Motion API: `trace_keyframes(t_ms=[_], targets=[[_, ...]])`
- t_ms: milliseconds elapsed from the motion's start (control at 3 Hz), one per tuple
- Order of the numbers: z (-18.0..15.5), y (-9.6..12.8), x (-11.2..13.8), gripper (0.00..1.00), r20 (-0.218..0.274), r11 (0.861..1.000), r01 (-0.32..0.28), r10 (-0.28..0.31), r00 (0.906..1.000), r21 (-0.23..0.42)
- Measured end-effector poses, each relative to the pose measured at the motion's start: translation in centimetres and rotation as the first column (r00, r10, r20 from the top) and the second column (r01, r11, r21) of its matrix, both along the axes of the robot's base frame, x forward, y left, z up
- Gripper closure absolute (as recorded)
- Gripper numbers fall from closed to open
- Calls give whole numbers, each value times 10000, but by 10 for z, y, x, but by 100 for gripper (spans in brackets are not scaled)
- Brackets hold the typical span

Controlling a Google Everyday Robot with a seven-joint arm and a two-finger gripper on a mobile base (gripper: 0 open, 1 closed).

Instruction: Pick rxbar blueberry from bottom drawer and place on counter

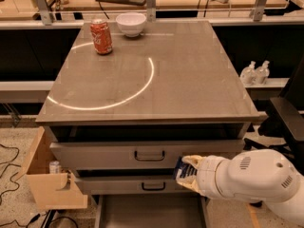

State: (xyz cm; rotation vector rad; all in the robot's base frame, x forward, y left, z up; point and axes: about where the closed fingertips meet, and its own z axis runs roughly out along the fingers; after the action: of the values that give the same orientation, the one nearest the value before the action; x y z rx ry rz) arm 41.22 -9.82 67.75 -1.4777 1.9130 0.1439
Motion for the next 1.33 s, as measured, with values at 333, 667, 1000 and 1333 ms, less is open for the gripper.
trace_keyframes(t_ms=[333, 667, 1000, 1333], targets=[[40, -2, -10, 100, 1199, 9905, -872, 998, 9878, -1061], [36, -10, -17, 100, 1529, 9597, -1757, 2117, 9653, -2195], [42, -11, -14, 100, 1639, 9548, -1858, 2267, 9601, -2318], [75, -19, -11, 100, 1924, 9521, -1775, 2282, 9544, -2490]])
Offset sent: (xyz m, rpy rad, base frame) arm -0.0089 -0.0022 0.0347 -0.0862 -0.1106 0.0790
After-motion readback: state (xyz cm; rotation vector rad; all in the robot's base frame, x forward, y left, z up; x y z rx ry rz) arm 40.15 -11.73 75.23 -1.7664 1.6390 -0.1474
